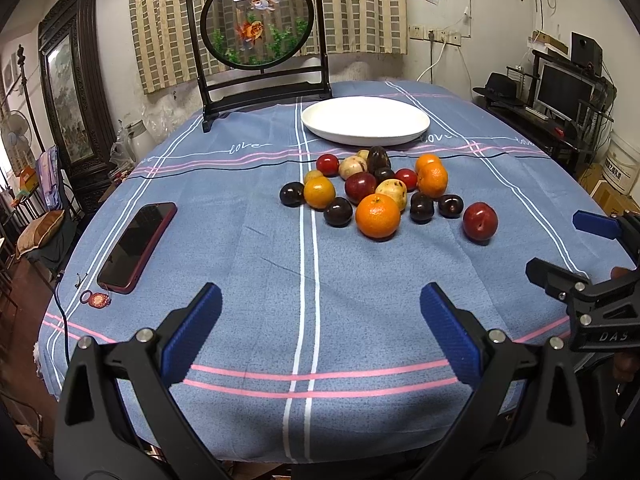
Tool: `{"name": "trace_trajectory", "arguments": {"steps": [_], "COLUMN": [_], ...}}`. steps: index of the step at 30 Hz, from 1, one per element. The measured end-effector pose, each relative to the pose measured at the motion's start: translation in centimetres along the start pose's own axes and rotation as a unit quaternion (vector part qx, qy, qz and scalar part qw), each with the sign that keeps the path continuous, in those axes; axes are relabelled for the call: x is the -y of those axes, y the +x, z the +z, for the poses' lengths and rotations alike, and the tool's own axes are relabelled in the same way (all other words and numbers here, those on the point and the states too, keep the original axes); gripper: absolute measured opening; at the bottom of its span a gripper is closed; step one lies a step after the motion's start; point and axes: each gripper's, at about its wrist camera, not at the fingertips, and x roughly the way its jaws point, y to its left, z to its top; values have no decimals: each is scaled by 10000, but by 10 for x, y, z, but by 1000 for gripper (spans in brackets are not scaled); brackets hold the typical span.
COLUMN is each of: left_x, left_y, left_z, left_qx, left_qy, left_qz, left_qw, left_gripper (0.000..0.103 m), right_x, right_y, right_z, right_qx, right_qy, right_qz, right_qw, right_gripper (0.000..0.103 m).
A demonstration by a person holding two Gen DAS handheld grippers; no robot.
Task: Organize fruits
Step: 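Grasp a tangerine with the left gripper while the right gripper grasps a red apple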
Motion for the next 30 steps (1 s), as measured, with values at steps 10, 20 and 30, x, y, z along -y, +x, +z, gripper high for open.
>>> {"name": "trace_trajectory", "arguments": {"steps": [10,20,30], "left_x": [-9,-36,-5], "left_y": [22,66,92], "left_z": [3,16,43], "left_qx": [-193,-496,-455], "left_qy": [-17,-230,179], "left_qz": [-6,-102,-1404], "left_qw": [9998,9985,9889], "left_gripper": [101,101,82], "right_x": [1,23,22], "right_y": [22,71,103], "right_z": [-2,20,29], "right_qx": [-32,-478,-868], "right_qy": [-20,277,155], "right_qz": [466,375,530], "right_qw": [9989,9978,9947], "right_gripper": [102,70,53]}}
